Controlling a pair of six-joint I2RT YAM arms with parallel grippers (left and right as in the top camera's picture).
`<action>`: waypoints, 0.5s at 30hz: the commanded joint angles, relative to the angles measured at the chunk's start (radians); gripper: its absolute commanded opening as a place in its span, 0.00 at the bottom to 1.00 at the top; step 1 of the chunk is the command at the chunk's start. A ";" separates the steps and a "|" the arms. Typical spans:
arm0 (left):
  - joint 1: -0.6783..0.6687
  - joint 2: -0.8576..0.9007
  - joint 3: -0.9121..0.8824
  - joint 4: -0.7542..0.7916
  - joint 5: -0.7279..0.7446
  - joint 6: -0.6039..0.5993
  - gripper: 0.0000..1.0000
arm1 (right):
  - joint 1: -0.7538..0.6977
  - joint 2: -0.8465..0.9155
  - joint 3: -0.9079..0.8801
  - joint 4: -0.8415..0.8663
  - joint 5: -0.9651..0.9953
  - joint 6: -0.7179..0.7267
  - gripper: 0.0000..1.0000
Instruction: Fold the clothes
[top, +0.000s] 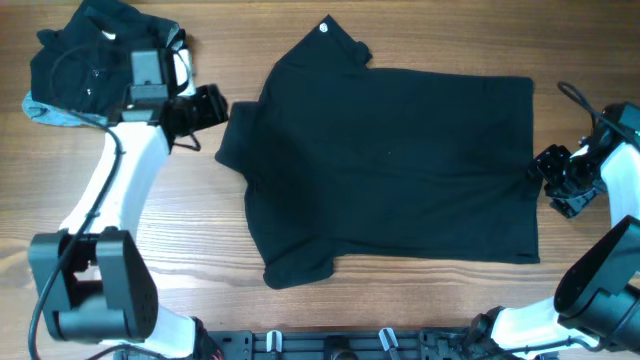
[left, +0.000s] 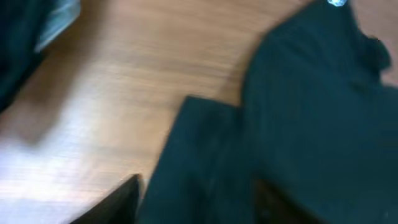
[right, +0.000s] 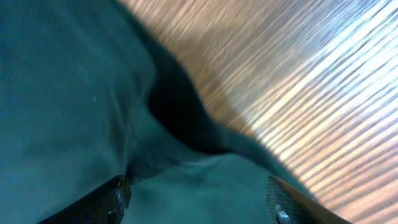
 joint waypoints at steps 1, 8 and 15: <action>-0.076 0.116 -0.005 0.062 0.037 0.130 0.42 | 0.002 -0.056 0.023 -0.055 -0.194 -0.115 0.74; -0.134 0.340 -0.005 0.170 -0.061 0.106 0.07 | 0.002 -0.109 0.021 -0.149 -0.264 -0.157 0.76; -0.045 0.345 -0.004 0.162 -0.235 -0.048 0.14 | 0.001 -0.108 -0.105 -0.095 -0.200 -0.092 0.81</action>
